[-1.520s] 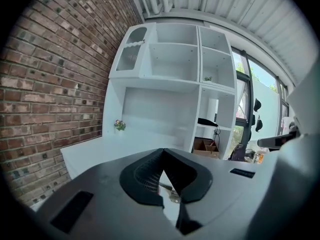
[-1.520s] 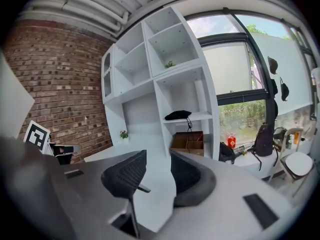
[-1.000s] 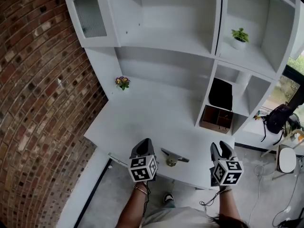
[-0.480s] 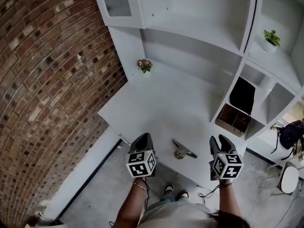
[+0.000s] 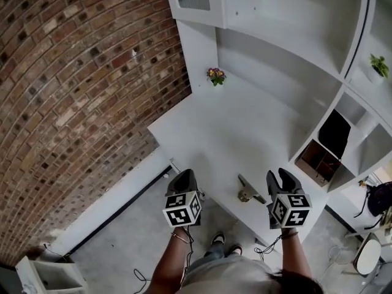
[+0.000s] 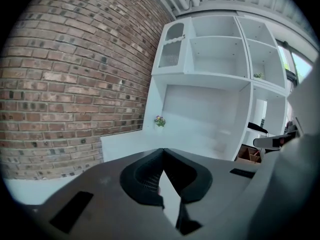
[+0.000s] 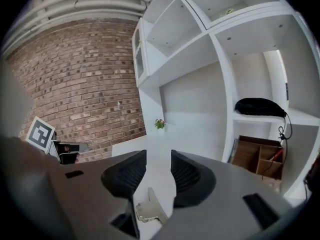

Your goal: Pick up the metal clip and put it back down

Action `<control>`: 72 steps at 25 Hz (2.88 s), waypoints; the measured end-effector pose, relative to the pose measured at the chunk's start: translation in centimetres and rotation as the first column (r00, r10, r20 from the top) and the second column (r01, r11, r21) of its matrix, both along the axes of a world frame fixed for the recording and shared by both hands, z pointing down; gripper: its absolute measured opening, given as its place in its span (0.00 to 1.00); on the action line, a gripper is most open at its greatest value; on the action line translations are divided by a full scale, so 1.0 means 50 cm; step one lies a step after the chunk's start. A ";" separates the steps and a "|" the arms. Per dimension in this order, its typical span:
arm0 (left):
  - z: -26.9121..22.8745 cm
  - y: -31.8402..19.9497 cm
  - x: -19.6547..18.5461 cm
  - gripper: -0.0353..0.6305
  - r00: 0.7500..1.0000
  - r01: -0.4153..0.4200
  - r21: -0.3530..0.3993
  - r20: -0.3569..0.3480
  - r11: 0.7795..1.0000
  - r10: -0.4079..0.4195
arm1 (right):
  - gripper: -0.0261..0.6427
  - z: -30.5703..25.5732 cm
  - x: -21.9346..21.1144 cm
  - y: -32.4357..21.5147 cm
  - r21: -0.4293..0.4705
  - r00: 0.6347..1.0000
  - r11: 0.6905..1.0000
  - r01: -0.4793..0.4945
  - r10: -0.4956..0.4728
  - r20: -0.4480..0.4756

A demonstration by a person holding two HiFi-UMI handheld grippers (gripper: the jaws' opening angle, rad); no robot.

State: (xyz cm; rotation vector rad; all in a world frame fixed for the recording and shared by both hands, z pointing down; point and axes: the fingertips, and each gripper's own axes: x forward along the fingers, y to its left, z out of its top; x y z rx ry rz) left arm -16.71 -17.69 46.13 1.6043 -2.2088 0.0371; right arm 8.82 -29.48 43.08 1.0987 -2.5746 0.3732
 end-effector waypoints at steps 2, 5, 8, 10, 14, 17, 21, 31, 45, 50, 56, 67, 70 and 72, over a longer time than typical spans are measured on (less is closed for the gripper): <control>-0.001 0.022 -0.016 0.06 1.000 0.029 0.002 -0.003 1.000 -0.029 | 0.27 0.000 -0.022 0.008 -0.001 1.000 1.000 0.028 -0.028 -0.002; 0.002 0.053 -0.034 0.06 0.998 0.067 0.000 -0.007 0.998 -0.067 | 0.27 0.004 -0.050 0.019 -0.005 0.997 0.998 0.070 -0.070 -0.013; 0.010 0.078 -0.044 0.06 0.995 0.096 -0.008 -0.013 0.995 -0.096 | 0.28 0.015 -0.073 0.030 -0.016 0.993 0.994 0.109 -0.109 -0.032; 0.018 0.093 -0.048 0.06 0.994 0.107 -0.015 -0.017 0.994 -0.107 | 0.28 0.027 -0.085 0.040 -0.028 0.990 0.991 0.134 -0.135 -0.051; 0.049 0.125 -0.051 0.06 0.991 0.126 -0.038 -0.032 0.991 -0.128 | 0.28 0.056 -0.102 0.062 -0.053 0.981 0.984 0.171 -0.175 -0.084; 0.082 0.147 -0.051 0.06 0.988 0.140 -0.063 -0.056 0.988 -0.144 | 0.28 0.083 -0.108 0.077 -0.074 0.975 0.980 0.182 -0.190 -0.112; 0.133 0.174 -0.045 0.06 0.984 0.148 -0.098 -0.087 0.984 -0.157 | 0.28 0.130 -0.107 0.096 -0.106 0.967 0.976 0.188 -0.203 -0.152; 0.277 0.238 0.001 0.06 0.970 0.141 -0.215 -0.165 0.966 -0.178 | 0.29 0.255 -0.081 0.158 -0.185 0.927 0.958 0.220 -0.264 -0.266; 0.309 0.280 0.011 0.06 0.963 0.155 -0.247 -0.179 0.957 -0.202 | 0.29 0.319 -0.082 0.154 -0.143 0.843 0.950 0.278 -0.313 -0.438; 0.323 0.299 0.006 0.06 0.954 0.179 -0.257 -0.193 0.950 -0.231 | 0.28 0.338 -0.087 0.141 -0.094 0.778 0.939 0.330 -0.327 -0.537; 0.331 0.323 -0.005 0.06 0.946 0.204 -0.269 -0.192 0.941 -0.260 | 0.25 0.356 -0.101 0.133 -0.068 0.695 0.915 0.397 -0.349 -0.629; 0.329 0.344 -0.019 0.06 0.941 0.228 -0.278 -0.184 0.933 -0.285 | 0.16 0.381 -0.113 0.122 -0.046 0.644 0.907 0.418 -0.332 -0.689; 0.329 0.349 -0.020 0.06 0.938 0.230 -0.276 -0.193 0.933 -0.288 | 0.16 0.381 -0.112 0.123 -0.044 0.653 0.913 0.405 -0.322 -0.686; 0.329 0.351 -0.020 0.06 0.939 0.227 -0.279 -0.193 0.933 -0.286 | 0.15 0.379 -0.111 0.122 -0.043 0.657 0.916 0.399 -0.318 -0.684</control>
